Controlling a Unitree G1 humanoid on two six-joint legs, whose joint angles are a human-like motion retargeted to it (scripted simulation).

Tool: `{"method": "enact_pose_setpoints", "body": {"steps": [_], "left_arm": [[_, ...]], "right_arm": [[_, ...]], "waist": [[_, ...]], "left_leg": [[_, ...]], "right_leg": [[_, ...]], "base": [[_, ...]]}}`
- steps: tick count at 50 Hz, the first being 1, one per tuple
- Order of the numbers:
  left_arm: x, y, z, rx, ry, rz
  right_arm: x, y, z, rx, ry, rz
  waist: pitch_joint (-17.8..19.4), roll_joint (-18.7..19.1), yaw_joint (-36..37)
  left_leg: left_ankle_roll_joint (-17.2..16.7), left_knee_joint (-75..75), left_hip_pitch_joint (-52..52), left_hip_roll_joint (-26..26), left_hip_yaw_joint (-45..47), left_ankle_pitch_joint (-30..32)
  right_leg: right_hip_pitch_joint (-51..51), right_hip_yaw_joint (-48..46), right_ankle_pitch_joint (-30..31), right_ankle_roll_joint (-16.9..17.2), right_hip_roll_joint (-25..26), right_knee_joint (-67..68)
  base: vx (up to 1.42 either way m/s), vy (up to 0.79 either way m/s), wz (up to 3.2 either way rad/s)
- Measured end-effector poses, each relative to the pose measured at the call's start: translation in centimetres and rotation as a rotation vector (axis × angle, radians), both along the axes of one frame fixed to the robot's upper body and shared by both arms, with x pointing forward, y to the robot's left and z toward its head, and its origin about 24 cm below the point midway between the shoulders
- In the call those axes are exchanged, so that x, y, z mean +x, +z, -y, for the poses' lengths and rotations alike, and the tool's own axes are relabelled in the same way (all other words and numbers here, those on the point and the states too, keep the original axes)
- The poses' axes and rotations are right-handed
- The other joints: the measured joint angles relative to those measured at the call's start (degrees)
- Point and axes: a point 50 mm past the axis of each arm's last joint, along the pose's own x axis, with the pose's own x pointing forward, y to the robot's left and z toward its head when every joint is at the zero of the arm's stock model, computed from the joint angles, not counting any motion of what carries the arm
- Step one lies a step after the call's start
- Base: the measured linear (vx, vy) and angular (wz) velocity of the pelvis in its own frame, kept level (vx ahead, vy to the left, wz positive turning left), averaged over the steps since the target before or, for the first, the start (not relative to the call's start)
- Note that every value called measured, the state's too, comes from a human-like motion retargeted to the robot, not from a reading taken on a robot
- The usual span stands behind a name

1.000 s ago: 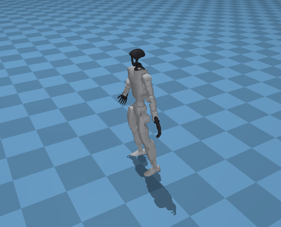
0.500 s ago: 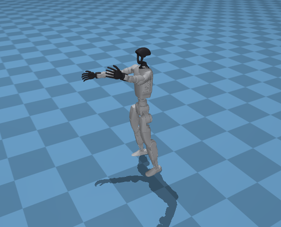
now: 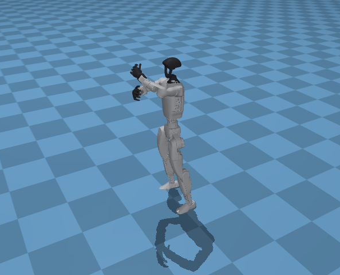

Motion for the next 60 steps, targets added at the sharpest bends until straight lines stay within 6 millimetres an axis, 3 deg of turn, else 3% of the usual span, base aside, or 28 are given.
{"method": "enact_pose_setpoints", "body": {"steps": [15, 48, 54, 60], "left_arm": [[1.2, -0.5, -0.7, 0.011, 0.062, -0.042], [2.3, -0.8, -1.0, 0.013, 0.109, -0.058], [3.0, -0.5, -2.0, -0.016, 0.156, -0.053], [4.4, 0.1, -4.3, -0.073, 0.264, -0.045]], "right_arm": [[1.3, 0.1, 1.6, -0.024, -0.070, -0.007], [1.3, 0.3, 1.7, -0.028, -0.066, -0.002], [1.9, 0.6, 2.6, -0.030, -0.113, 0.017], [3.1, 1.0, 4.5, -0.010, -0.202, 0.017]], "waist": [[-0.10, -0.66, 0.13], [-0.98, -0.98, 0.00], [-1.06, -0.97, -0.17], [-1.23, -0.98, -0.26]], "left_leg": [[-0.09, -0.05, 0.15, 0.12, -0.62, -0.04], [0.04, -0.07, 0.23, 0.49, -0.54, -0.26], [-0.09, -0.10, 0.29, 0.35, -0.65, -0.24], [-0.09, -0.14, 0.37, 0.37, -0.58, -0.25]], "right_leg": [[0.58, -0.73, -0.13, 0.00, 0.14, -0.10], [-0.09, -0.73, -0.58, 0.00, 0.42, 1.11], [0.64, -1.01, -0.25, 0.00, 0.38, -0.03], [0.72, -1.19, -0.25, 0.00, 0.40, -0.03]], "base": [[0.00, 0.00, 0.00], [0.00, 0.00, 0.00], [0.00, 0.00, 0.00], [0.00, 0.00, 0.00]]}}
